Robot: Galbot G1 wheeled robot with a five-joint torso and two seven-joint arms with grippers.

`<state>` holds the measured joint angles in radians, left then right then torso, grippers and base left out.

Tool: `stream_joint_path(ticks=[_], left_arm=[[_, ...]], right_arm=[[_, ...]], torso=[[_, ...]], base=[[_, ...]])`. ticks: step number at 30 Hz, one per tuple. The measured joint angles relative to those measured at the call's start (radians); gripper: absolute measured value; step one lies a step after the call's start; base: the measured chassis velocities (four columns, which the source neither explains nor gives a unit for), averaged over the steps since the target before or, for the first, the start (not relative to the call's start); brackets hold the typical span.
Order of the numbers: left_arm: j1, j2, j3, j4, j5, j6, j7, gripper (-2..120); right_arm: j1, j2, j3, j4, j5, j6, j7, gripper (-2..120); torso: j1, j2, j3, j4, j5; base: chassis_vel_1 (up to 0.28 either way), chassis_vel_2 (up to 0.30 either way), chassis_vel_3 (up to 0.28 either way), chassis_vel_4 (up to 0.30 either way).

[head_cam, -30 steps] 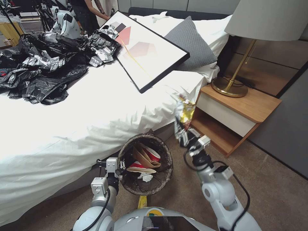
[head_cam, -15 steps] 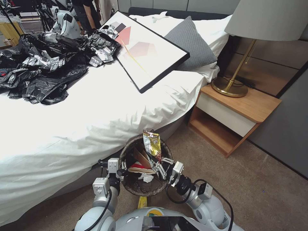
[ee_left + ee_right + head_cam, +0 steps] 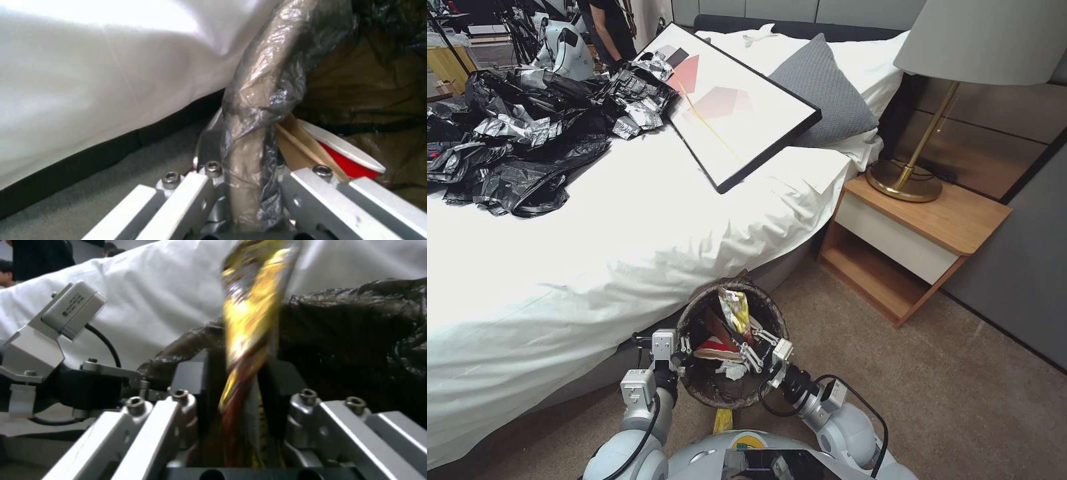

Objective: Pick up the trash bin, then pick up the garbage from the floor and place it into the trash bin.

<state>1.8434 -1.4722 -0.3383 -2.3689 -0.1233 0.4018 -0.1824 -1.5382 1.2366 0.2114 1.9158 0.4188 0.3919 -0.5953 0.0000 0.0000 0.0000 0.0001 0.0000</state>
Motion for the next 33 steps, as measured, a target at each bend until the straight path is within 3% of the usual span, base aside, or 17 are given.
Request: stream_joint_path(ticks=[17, 23, 25, 26, 29, 33], left_arm=[[0.003, -0.003, 0.007, 0.0, -0.002, -0.001, 0.002, 0], [0.004, -0.004, 0.007, 0.0, -0.002, -0.001, 0.002, 0], [0.002, -0.004, 0.001, 0.0, -0.002, -0.002, 0.003, 0], [0.002, -0.004, 0.001, 0.0, -0.002, -0.002, 0.003, 0], [-0.007, -0.003, -0.008, 0.006, -0.015, -0.004, 0.003, 0], [-0.011, -0.002, -0.008, 0.009, -0.018, -0.006, 0.003, 0]], right_arm=[[0.001, 0.023, -0.006, -0.03, -0.106, 0.003, 0.05, 92], [-0.005, 0.026, 0.006, -0.008, -0.128, 0.024, 0.077, 100], [-0.052, 0.048, 0.034, 0.092, -0.223, 0.051, 0.227, 100], [-0.052, 0.048, 0.034, 0.092, -0.223, 0.051, 0.227, 100], [-0.232, 0.089, 0.086, 0.232, -0.395, 0.091, 0.528, 100], [-0.291, 0.108, 0.12, 0.267, -0.445, 0.131, 0.615, 100]], torso=[[0.0, 0.0, 0.0, -0.0001, -0.0001], [0.0, 0.0, 0.0, -0.0001, 0.0], [0.0, 0.0, 0.0, 0.0, -0.0001], [0.0, 0.0, 0.0, 0.0, -0.0001], [0.0, 0.0, 0.0, -0.0006, -0.0001], [0.0, 0.0, 0.0, -0.0002, -0.0001]], base=[[0.0, 0.0, 0.0, 0.0], [0.0, 0.0, 0.0, 0.0], [0.0, 0.0, 0.0, 0.0], [0.0, 0.0, 0.0, 0.0], [0.0, 0.0, 0.0, 0.0], [0.0, 0.0, 0.0, 0.0]])
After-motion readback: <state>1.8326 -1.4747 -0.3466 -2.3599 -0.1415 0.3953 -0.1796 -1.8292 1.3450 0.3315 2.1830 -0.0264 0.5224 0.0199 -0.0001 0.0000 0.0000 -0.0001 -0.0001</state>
